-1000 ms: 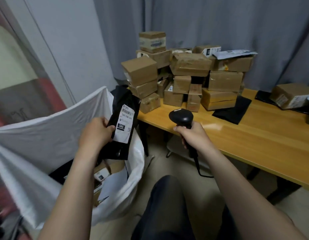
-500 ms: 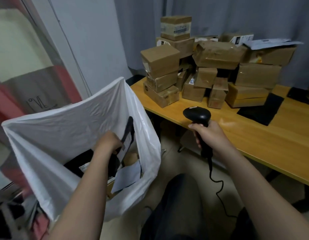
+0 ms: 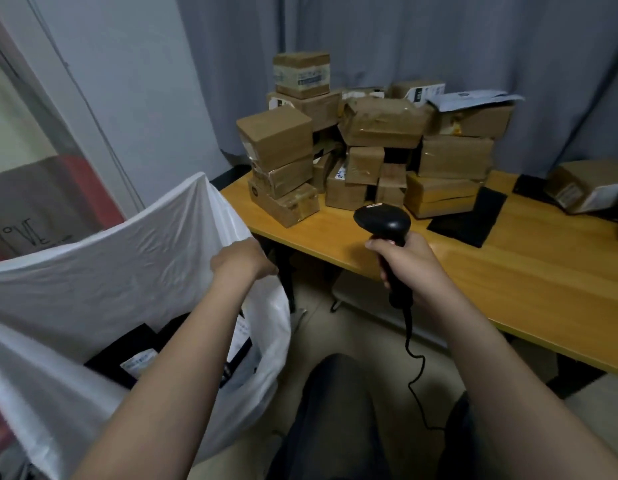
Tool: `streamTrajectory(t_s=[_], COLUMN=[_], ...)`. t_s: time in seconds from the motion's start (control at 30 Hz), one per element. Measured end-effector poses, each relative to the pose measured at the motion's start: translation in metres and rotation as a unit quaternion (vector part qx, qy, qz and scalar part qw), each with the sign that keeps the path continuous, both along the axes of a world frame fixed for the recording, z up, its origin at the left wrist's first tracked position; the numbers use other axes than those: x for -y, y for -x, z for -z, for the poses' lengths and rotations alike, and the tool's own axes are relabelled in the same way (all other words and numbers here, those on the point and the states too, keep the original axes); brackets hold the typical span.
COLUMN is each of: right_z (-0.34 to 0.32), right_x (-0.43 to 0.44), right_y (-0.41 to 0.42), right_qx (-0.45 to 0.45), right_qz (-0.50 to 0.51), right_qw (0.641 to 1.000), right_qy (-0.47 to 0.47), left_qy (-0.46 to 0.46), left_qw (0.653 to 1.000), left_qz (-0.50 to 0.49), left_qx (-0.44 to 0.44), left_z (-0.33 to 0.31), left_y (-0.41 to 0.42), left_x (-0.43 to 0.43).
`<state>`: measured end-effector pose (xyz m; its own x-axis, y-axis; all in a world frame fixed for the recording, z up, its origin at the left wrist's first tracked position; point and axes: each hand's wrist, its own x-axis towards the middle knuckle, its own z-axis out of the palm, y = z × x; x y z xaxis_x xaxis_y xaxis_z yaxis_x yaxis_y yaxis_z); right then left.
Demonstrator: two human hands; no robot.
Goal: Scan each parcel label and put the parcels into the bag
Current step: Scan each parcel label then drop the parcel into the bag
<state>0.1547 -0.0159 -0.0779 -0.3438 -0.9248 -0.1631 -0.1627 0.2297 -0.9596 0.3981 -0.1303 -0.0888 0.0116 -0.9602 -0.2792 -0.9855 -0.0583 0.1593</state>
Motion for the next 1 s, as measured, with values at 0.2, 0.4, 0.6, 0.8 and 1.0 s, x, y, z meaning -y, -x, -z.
streamTrajectory(t_s=[0.2, 0.4, 0.6, 0.8, 1.0], right_z=[-0.029, -0.06, -0.089, -0.091, -0.075], right_x=[-0.029, -0.058, -0.085, -0.091, -0.101], right_y=[0.059, 0.141, 0.236, 0.322, 0.392], right_qx=[-0.015, -0.055, -0.121, -0.149, -0.124], right_qz=[0.071, 0.181, 0.266, 0.306, 0.347], right_qw=[0.997, 0.977, 0.95, 0.936, 0.926], right_qy=[0.04, 0.103, 0.107, 0.09, 0.076], left_qy=[0.025, 0.106, 0.175, 0.196, 0.176], left_qw=[0.994, 0.969, 0.929, 0.898, 0.866], left_qz=[0.101, 0.214, 0.316, 0.389, 0.463], left_qx=[-0.035, -0.056, -0.085, -0.062, -0.065], left_z=[-0.036, -0.06, -0.085, -0.086, -0.067], left_y=[0.11, 0.222, 0.326, 0.424, 0.533], left_x=[0.002, -0.014, -0.036, -0.045, -0.041])
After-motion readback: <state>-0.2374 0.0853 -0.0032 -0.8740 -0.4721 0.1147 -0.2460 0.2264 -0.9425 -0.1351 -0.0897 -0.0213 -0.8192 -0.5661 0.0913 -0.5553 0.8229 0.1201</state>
